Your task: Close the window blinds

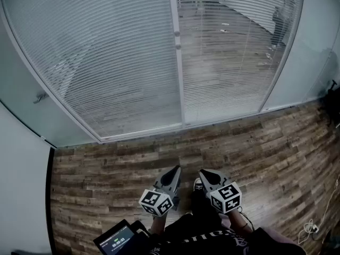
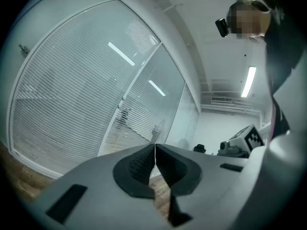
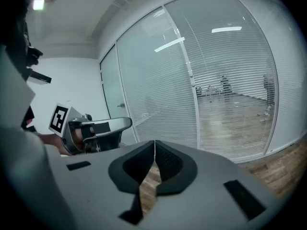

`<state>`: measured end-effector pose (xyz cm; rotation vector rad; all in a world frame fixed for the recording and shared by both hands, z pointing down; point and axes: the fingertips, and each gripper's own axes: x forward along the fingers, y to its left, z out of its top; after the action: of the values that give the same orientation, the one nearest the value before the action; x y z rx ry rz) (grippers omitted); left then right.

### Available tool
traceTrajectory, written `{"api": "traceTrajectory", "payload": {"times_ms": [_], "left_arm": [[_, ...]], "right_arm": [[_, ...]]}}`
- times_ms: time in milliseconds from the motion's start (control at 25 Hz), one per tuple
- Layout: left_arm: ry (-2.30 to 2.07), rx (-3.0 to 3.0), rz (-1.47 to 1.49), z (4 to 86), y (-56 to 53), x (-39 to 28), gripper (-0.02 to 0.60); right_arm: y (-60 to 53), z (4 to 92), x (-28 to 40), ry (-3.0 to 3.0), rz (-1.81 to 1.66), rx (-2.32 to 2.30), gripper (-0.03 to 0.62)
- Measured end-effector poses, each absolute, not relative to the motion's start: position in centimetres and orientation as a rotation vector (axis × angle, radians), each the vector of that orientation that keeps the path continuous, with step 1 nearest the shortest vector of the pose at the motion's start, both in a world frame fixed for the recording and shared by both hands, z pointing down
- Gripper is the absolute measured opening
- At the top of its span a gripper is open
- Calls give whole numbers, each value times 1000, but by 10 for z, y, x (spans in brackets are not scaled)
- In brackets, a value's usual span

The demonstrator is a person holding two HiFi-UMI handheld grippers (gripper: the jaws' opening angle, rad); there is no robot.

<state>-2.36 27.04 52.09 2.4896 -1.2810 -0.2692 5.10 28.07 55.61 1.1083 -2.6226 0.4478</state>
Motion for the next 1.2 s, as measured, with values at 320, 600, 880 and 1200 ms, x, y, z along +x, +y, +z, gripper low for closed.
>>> {"api": "traceTrajectory", "payload": {"times_ms": [320,600,880,1200], "left_arm": [[-1301,2518,-237,507,159,-3,5],[-1370,2540,-265,482,46,24,5],[-1408,2469,-205,501,-3,22,5],[-1386,2449,-209,509,-70,15,5]], "right_arm": [[157,545,73,-2665,452,1114,21],[39,518,89,-2694,280,1031,20],[-26,529,84,-2701,257,975,20],[-89,542,86,-2688,334,1011,21]]}}
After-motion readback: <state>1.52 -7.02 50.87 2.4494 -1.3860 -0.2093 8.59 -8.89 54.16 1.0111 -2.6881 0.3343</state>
